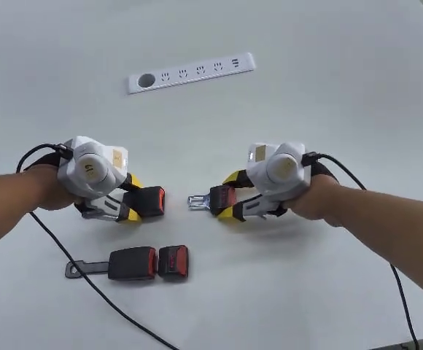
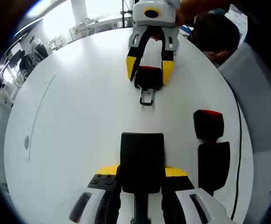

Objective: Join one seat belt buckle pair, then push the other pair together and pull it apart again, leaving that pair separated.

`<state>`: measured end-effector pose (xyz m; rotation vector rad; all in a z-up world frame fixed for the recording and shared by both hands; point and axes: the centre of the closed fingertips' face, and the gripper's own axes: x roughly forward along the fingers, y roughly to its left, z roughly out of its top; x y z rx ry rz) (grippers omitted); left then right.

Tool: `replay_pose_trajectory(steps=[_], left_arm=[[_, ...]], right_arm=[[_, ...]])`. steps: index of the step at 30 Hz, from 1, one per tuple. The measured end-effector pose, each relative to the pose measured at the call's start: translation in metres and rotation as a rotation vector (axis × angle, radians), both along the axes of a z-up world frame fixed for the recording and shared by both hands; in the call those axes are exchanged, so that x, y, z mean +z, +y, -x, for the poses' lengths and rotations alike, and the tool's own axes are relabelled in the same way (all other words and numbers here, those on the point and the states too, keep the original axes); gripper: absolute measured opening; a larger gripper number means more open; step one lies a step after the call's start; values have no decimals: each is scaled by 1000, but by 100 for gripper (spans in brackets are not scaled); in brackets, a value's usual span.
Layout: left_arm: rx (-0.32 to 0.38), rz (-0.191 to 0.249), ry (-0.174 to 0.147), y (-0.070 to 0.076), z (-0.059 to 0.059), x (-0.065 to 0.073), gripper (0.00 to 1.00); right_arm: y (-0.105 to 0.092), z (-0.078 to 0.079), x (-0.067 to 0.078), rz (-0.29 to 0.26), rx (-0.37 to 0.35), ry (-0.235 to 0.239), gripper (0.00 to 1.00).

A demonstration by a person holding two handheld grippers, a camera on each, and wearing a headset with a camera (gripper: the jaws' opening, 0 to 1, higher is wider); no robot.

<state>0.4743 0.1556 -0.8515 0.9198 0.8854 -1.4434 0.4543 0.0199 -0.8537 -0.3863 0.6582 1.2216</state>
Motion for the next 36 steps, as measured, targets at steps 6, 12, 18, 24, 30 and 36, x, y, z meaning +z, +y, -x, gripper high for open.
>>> replay_pose_trajectory(steps=[6,12,18,24,30,36], left_arm=[[-2,2,2,0,0,0,34],[-2,10,4,0,0,0,34],[-1,9,3,0,0,0,34],[4,11,3,0,0,0,34],[8,0,4,-1,0,1,35],[-1,-34,-10,-3,3,1,34]], right_arm=[[-23,-1,-1,9,-12,-5,36],[-41,-1,0,20,-22,-1,36],[-58,1,1,26,-36,4,36],[-75,3,1,29,-49,6,37],[-75,5,2,29,-56,6,37],[-72,7,3,27,-36,-1,43]])
